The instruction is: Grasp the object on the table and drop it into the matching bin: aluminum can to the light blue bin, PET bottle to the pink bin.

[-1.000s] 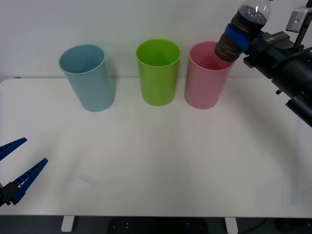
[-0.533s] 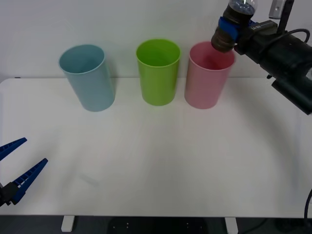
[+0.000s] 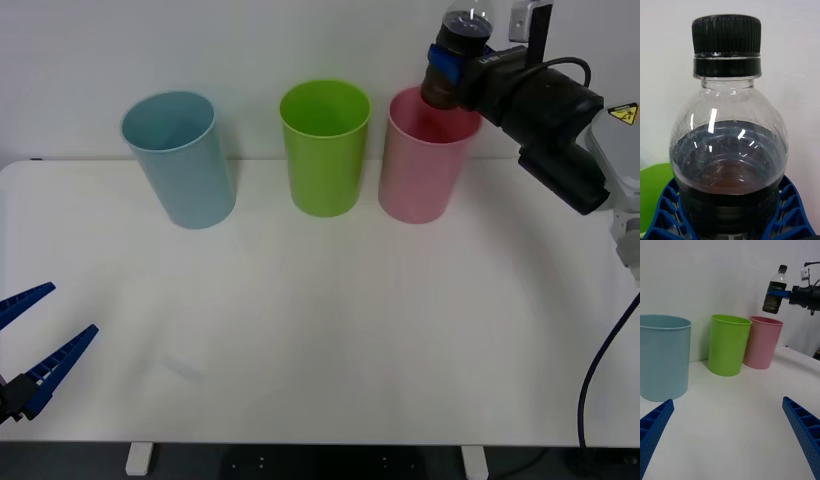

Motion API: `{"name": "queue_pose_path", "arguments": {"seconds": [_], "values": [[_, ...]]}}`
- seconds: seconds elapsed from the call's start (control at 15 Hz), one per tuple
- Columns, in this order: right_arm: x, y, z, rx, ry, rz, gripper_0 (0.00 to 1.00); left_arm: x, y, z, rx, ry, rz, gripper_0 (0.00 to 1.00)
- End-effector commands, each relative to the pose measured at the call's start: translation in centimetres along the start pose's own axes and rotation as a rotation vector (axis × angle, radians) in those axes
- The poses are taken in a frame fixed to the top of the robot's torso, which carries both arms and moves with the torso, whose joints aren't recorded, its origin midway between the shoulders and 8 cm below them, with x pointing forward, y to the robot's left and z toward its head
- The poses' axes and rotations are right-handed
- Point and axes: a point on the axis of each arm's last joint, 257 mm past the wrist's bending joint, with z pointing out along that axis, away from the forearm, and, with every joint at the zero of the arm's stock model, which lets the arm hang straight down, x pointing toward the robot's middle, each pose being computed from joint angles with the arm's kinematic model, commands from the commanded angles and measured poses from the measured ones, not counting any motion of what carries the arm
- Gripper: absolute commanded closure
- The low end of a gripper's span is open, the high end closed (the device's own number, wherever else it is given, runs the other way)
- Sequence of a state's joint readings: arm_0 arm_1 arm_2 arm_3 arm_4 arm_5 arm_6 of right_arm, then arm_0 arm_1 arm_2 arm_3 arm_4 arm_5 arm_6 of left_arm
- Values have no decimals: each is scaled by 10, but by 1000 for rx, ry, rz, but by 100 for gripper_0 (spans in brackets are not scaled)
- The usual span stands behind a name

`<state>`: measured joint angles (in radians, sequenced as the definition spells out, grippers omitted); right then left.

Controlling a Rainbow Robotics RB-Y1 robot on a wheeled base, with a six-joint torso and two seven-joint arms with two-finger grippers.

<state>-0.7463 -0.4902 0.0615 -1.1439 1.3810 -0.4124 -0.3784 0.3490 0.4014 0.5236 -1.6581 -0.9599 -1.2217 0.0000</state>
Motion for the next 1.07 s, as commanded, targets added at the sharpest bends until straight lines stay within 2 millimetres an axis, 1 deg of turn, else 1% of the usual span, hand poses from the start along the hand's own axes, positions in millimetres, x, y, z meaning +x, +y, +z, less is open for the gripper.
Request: {"name": "queue_pose_path", "arguments": {"seconds": [0.07, 0.13, 0.33, 0.4, 0.47, 0.53, 1.07], "values": [[11, -4, 7, 26, 20, -15, 98, 0, 0, 0, 0, 0, 0, 0], [11, -5, 8, 31, 18, -20, 95, 0, 0, 0, 0, 0, 0, 0], [11, -4, 8, 29, 18, -26, 80, 0, 0, 0, 0, 0, 0, 0], [11, -4, 8, 29, 18, -25, 47, 0, 0, 0, 0, 0, 0, 0], [10, -5, 7, 31, 16, -24, 7, 0, 0, 0, 0, 0, 0, 0], [8, -5, 7, 29, 11, -16, 0, 0, 0, 0, 0, 0, 0, 0], [1, -5, 7, 28, -3, -27, 0, 0, 0, 0, 0, 0, 0, 0]]}}
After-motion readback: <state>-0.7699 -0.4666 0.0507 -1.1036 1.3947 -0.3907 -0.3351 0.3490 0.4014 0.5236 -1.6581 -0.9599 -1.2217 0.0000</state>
